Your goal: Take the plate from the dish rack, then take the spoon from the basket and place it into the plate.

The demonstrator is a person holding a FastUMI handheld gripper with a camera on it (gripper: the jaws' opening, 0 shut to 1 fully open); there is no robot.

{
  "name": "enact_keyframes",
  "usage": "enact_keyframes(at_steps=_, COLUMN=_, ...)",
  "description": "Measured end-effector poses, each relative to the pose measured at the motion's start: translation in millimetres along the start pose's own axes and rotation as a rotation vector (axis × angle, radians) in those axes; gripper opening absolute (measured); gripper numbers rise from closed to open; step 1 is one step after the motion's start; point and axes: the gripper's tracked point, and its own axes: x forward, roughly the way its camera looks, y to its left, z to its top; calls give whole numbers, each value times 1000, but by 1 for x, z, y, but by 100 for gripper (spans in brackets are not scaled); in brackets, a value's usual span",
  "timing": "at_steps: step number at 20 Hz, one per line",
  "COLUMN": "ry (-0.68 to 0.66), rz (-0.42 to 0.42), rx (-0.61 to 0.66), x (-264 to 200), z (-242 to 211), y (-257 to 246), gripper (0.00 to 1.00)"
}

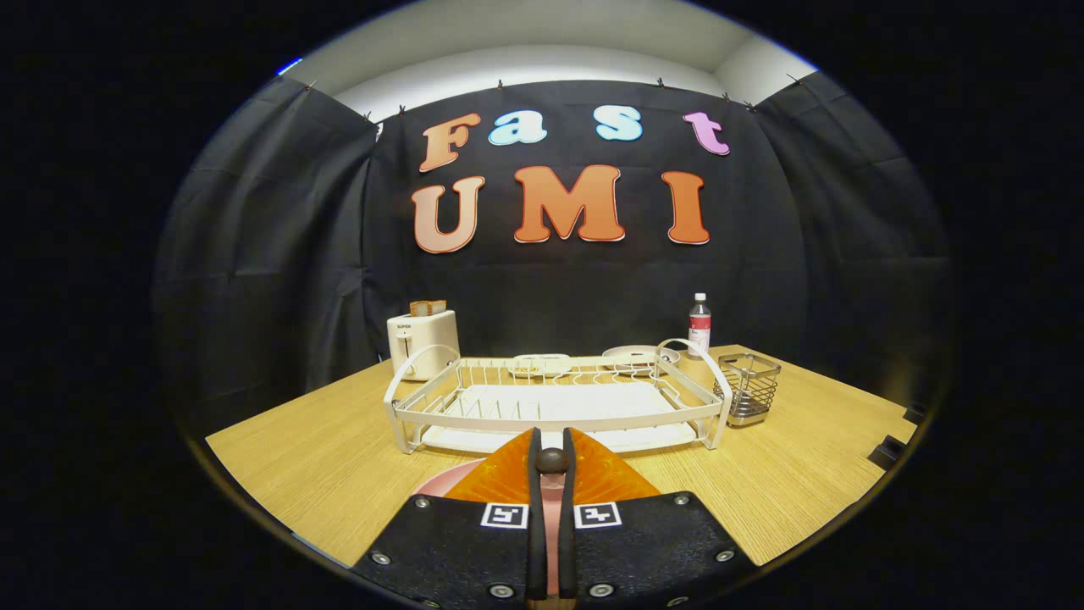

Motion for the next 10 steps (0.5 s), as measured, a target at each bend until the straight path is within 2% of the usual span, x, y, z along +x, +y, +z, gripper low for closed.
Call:
enact_keyframes(at_steps=3, ry=7, rz=2, rx=13, x=-1, z=-2, y=0, gripper=5)
enact_keyframes(at_steps=9, ry=99, rz=6, rx=52, x=-2, z=-25, y=-5, gripper=19)
enact_keyframes(at_steps=10, ry=105, rz=9, rx=60, x=-2, z=-25, y=-7, gripper=26)
